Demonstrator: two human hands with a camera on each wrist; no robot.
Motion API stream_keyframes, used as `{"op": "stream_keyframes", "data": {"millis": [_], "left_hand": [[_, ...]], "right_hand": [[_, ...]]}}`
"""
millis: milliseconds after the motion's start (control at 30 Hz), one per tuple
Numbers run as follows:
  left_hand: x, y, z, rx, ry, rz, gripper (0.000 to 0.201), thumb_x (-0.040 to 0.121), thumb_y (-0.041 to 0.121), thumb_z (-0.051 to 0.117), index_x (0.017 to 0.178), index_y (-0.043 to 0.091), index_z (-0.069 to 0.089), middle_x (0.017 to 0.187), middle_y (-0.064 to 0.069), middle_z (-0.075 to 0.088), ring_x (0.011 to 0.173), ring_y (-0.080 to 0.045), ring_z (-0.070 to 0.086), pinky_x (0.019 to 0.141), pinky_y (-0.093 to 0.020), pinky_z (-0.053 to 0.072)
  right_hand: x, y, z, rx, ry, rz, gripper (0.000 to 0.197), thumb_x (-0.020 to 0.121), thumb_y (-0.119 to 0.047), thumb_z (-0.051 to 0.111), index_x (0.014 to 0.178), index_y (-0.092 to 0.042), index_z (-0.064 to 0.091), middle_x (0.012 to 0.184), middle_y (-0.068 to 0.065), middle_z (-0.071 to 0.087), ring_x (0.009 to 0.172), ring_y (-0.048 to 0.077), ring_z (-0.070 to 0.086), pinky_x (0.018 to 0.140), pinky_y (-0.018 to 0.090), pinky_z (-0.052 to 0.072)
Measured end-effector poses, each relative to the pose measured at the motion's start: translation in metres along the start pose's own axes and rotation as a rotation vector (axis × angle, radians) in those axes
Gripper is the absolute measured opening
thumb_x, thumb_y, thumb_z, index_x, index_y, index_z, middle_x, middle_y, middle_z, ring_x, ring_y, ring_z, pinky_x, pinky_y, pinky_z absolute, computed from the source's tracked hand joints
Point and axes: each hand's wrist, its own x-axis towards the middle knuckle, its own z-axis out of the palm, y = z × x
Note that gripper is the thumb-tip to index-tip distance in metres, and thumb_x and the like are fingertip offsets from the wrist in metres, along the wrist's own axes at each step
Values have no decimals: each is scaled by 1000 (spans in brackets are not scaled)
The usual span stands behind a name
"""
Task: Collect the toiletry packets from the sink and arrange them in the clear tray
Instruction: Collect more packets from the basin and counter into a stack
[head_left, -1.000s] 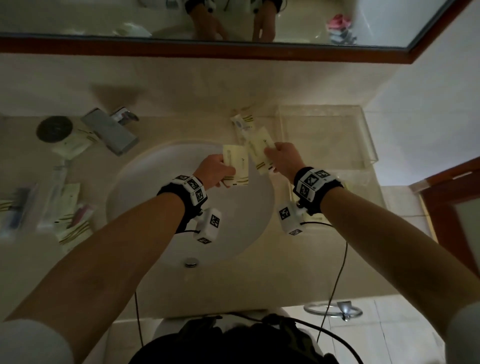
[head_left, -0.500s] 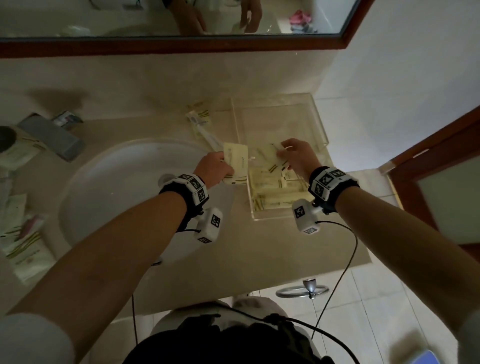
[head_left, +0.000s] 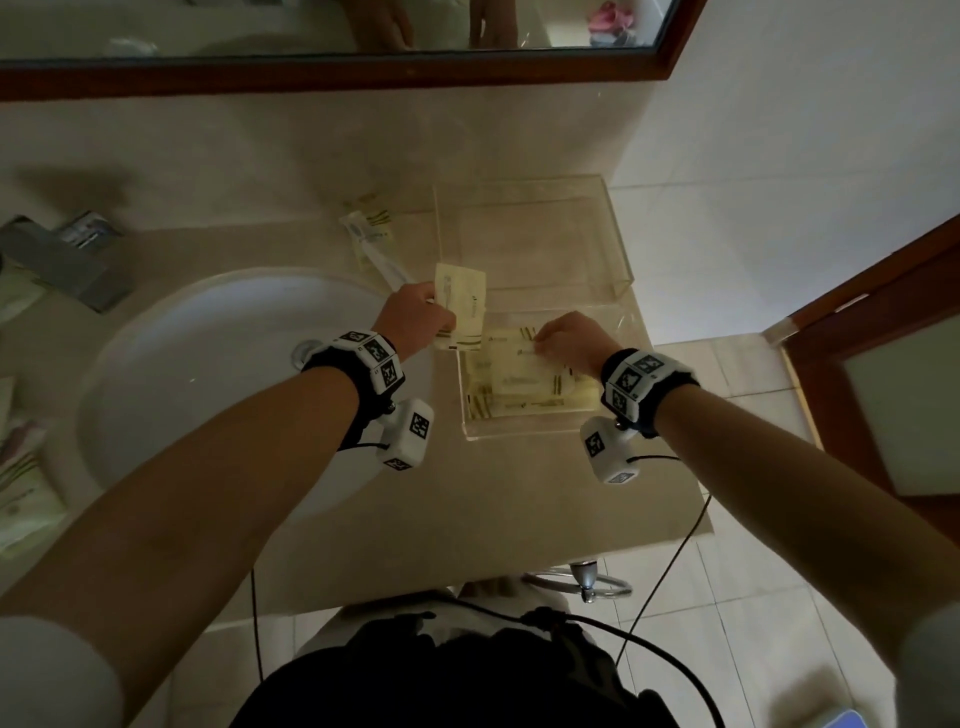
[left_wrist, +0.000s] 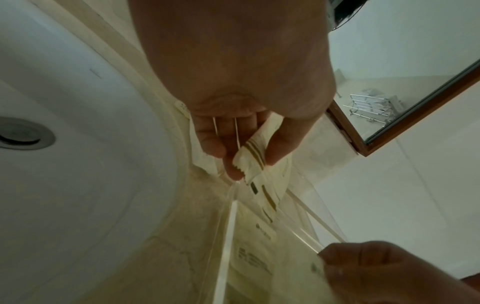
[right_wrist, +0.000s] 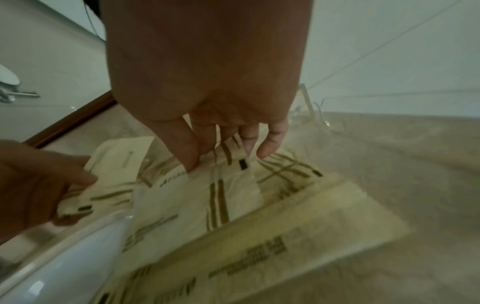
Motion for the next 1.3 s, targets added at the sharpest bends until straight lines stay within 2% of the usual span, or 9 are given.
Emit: {"op": "stream_keyframes", "data": {"millis": [167, 367, 500, 600, 767, 933, 1100, 1200, 1300], "left_hand": [[1, -2, 0, -19, 30, -12, 29, 81, 6, 63, 110, 7, 66, 115, -10, 68, 87, -21, 64, 51, -20, 45], [-4, -7, 1, -32, 51, -10, 31, 81, 5, 62, 112, 6, 66, 114, -10, 68, 85, -21, 63, 48, -20, 46], [-8, -9, 1, -35, 52, -18, 30, 81, 6, 62, 111, 4, 65, 114, -12, 68, 86, -24, 64, 51, -23, 47], [-10, -11, 0, -38, 50, -25, 28, 81, 7, 62, 108, 2, 65, 113, -12, 68, 87, -24, 64, 50, -23, 46], [-14, -12, -2, -22, 53, -21, 25, 81, 8, 64, 105, 4, 66, 112, -11, 68, 86, -23, 64, 51, -23, 47], [-18, -11, -5, -21, 40, -7, 26, 81, 8, 63, 106, 2, 65, 109, -12, 68, 89, -27, 66, 56, -28, 51], [-20, -10, -2, -22, -18, 20, 29, 83, 7, 66, 112, 6, 63, 108, -12, 67, 73, -19, 61, 53, -26, 47], [-19, -6, 3, -5, -79, 38, 36, 83, 8, 67, 119, 8, 61, 107, -12, 68, 68, -16, 61, 52, -24, 47], [-20, 2, 12, -3, -117, 71, 38, 82, 8, 69, 119, 9, 61, 103, -14, 70, 69, -19, 62, 49, -22, 46]], "right_hand": [[4, 4, 23, -43, -79, -25, 19, 86, -16, 63, 101, -10, 73, 98, 4, 64, 96, 22, 59, 90, 34, 50], [3, 11, 33, -80, -86, -86, 11, 83, -19, 69, 92, -16, 75, 92, 2, 68, 83, 18, 61, 75, 26, 48], [3, 10, 33, -65, -73, -92, 3, 81, -17, 71, 82, -19, 73, 87, 0, 66, 81, 18, 60, 78, 30, 52], [3, 7, 34, -87, -77, -85, 7, 81, -19, 71, 87, -17, 75, 88, -1, 67, 84, 17, 59, 81, 29, 49], [0, 7, 39, -314, 2, -132, 10, 79, -29, 72, 84, -21, 70, 85, -3, 65, 82, 17, 60, 73, 28, 48], [-4, 6, 39, -455, 35, -172, 21, 80, -37, 70, 89, -19, 66, 94, 1, 67, 89, 21, 61, 80, 33, 52], [-9, 3, 32, -175, 82, -173, 22, 89, -32, 60, 103, -16, 64, 95, -4, 60, 87, 14, 56, 74, 27, 41], [-9, -1, 25, 120, 18, -137, 28, 90, -26, 61, 116, -16, 61, 106, -2, 61, 96, 15, 57, 81, 27, 40], [-8, -3, 16, 303, -17, -130, 30, 86, -23, 65, 115, -17, 62, 107, 0, 66, 98, 15, 59, 85, 30, 43]]}}
